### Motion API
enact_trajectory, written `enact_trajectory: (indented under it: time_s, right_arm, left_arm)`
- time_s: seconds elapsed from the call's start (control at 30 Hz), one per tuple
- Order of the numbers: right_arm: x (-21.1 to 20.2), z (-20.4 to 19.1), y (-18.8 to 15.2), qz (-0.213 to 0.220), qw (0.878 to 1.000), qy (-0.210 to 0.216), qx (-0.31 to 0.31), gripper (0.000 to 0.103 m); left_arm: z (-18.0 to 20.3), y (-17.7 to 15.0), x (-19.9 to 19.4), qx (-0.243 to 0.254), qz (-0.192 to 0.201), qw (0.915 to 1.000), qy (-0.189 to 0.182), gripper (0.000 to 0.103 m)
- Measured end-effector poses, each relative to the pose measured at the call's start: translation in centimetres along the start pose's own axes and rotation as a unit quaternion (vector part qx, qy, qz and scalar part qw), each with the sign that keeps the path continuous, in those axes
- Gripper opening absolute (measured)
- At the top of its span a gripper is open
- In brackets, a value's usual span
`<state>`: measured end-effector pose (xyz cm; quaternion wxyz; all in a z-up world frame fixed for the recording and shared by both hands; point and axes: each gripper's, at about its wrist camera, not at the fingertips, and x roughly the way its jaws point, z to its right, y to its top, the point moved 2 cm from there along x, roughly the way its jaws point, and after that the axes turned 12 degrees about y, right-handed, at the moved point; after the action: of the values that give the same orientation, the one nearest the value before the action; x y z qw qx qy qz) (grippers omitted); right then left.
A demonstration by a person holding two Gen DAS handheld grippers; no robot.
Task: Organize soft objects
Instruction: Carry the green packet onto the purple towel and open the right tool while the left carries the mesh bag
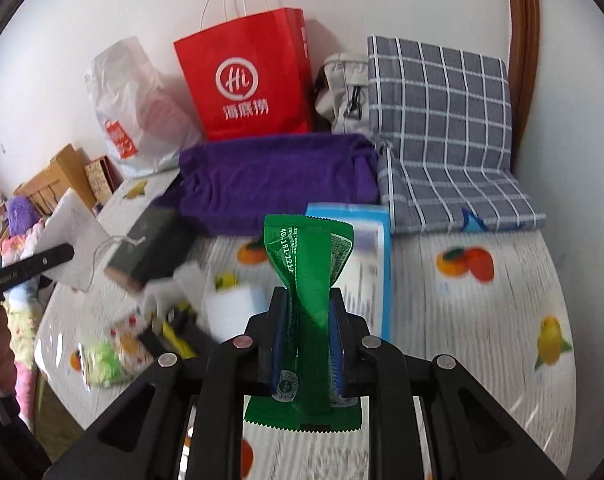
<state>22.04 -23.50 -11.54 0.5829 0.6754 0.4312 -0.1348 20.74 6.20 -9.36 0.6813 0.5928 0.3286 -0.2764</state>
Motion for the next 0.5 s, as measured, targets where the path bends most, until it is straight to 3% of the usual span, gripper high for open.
enact_trajectory:
  time_s: [0.5]
  right_arm:
    - [5.4,1.2,7.7,0.007,1.0,0.006,-0.002,0.02]
  left_arm:
    - [1.1,6.4,5.4,0.018,-0.008,0.9998,0.01,0.008]
